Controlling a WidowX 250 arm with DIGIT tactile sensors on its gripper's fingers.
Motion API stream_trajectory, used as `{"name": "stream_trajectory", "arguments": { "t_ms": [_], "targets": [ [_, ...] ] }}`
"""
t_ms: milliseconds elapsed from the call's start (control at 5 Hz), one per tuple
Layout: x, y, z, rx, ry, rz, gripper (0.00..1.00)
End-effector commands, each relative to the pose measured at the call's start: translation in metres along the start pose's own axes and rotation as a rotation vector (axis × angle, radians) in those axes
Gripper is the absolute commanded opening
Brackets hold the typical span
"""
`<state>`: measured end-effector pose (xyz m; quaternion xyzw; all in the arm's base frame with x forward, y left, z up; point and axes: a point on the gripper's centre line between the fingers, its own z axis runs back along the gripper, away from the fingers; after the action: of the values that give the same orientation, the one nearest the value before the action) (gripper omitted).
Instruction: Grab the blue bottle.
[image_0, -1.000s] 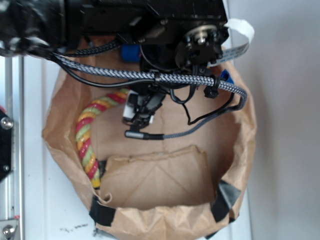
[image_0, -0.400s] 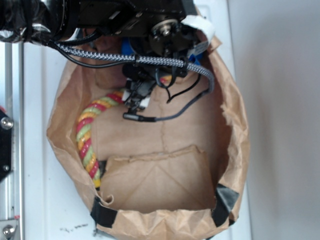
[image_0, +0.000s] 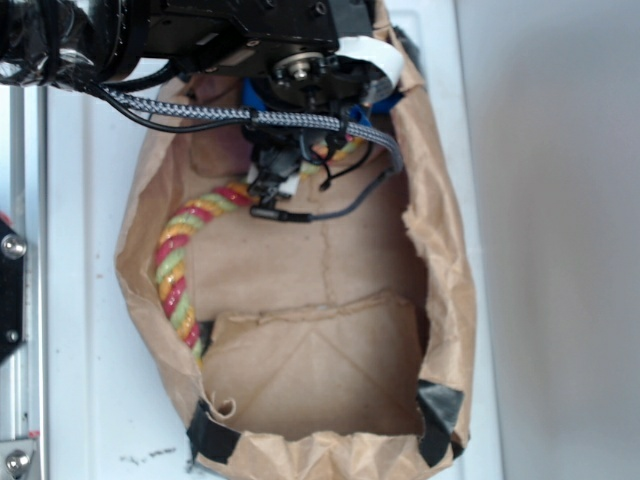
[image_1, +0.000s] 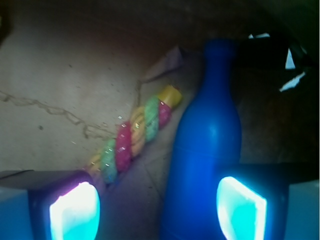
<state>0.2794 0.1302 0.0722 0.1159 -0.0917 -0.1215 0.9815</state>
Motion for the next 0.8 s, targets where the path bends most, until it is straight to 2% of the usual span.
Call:
{"name": "stream_trajectory", "arguments": {
  "t_ms": [0, 200, 400, 600],
  "targets": [
    [-0.008, 0.017, -0.005, 0.084, -0.09, -0.128, 1.0],
    [-0.011, 0.015, -0.008, 0.093, -0.117, -0.206, 1.0],
    [-0.007, 0.001, -0.024, 0.111, -0.082, -0.256, 1.0],
    [-0.002, -0.013, -0.034, 0.106, -0.042, -0.277, 1.0]
  ]
}}
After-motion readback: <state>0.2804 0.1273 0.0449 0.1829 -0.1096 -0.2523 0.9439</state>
